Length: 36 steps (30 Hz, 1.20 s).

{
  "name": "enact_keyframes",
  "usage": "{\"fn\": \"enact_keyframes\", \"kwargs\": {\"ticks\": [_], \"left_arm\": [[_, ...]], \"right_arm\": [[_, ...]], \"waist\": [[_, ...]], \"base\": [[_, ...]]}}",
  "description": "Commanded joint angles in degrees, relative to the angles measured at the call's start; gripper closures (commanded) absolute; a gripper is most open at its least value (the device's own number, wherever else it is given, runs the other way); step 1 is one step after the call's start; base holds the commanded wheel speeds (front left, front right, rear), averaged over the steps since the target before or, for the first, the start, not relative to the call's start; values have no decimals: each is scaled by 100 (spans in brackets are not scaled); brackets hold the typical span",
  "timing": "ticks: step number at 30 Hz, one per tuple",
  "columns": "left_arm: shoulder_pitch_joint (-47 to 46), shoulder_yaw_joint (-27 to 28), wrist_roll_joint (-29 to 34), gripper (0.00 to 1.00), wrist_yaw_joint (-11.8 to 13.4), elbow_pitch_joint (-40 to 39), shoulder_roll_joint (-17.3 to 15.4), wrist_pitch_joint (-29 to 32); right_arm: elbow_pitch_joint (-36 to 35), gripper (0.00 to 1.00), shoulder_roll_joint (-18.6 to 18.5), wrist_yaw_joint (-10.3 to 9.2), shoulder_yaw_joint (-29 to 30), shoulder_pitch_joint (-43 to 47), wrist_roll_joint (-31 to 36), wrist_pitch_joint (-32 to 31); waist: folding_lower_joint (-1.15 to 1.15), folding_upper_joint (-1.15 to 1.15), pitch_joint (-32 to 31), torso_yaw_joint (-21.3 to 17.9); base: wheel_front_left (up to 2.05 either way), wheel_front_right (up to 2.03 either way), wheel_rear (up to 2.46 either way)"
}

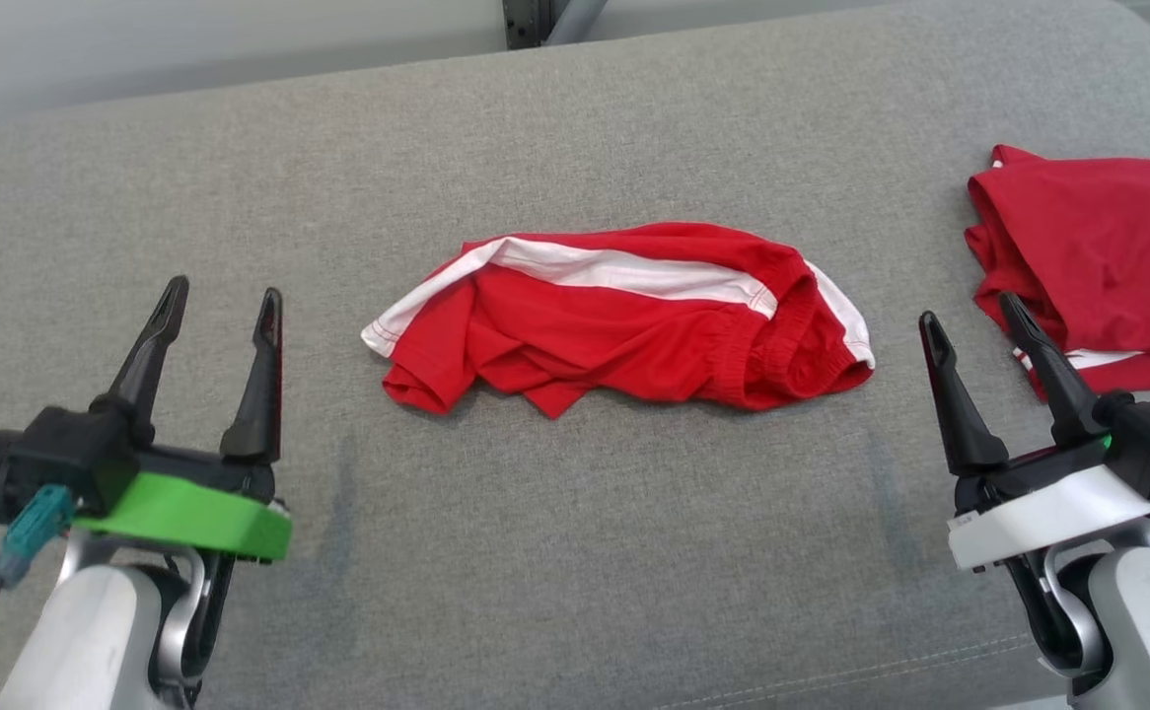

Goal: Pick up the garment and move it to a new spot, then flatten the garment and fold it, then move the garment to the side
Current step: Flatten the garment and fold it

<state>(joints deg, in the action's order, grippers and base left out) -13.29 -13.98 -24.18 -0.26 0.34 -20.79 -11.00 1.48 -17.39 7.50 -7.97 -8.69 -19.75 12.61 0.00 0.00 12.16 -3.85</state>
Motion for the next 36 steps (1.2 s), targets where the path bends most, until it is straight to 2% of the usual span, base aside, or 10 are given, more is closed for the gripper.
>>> {"fn": "enact_keyframes", "kwargs": {"ticks": [1, 5, 9, 13, 20, 22, 28, 36], "left_arm": [[-72, 2, -8, 0, -30, 44, -12, 26], [-585, -236, -221, 0, -388, 650, -50, 462], [-939, -534, -507, 0, -623, 1253, -128, 923], [-1273, -836, -834, 0, -710, 1681, -247, 1259], [-1769, -1535, -1540, 0, -728, 2091, -591, 1436], [-1849, -1656, -1670, 100, -729, 2120, -669, 1357], [-2040, -1944, -1848, 100, -725, 2140, -802, 1075], [-2310, -2261, -1904, 100, -725, 2262, -701, 813]], "right_arm": [[-18, 0, 7, -3, -4, -52, -15, -1], [51, 0, 40, -3, -115, -181, -49, 36], [152, 0, 79, -3, -249, -322, -94, 73], [245, 0, 90, -3, -334, -439, -142, 130], [414, 0, 75, -3, -450, -623, -223, 211], [447, 0, 66, -3, -510, -670, -243, 212], [578, 0, -45, -3, -960, -964, -433, 159], [1032, 0, -234, -3, -1836, -1624, -895, 52]], "waist": [[0, 0, 150, -79], [0, 0, 372, -255], [0, 0, 564, -422], [0, 0, 741, -520], [0, 0, 898, -584], [0, 0, 911, -567], [0, 0, 994, -406], [0, 0, 1181, -59]], "base": [[0, 0, 0], [0, 0, 0], [0, 0, 0], [0, 0, 0], [0, 0, 0], [0, 0, 0], [0, 0, 0], [0, 0, 0]]}}
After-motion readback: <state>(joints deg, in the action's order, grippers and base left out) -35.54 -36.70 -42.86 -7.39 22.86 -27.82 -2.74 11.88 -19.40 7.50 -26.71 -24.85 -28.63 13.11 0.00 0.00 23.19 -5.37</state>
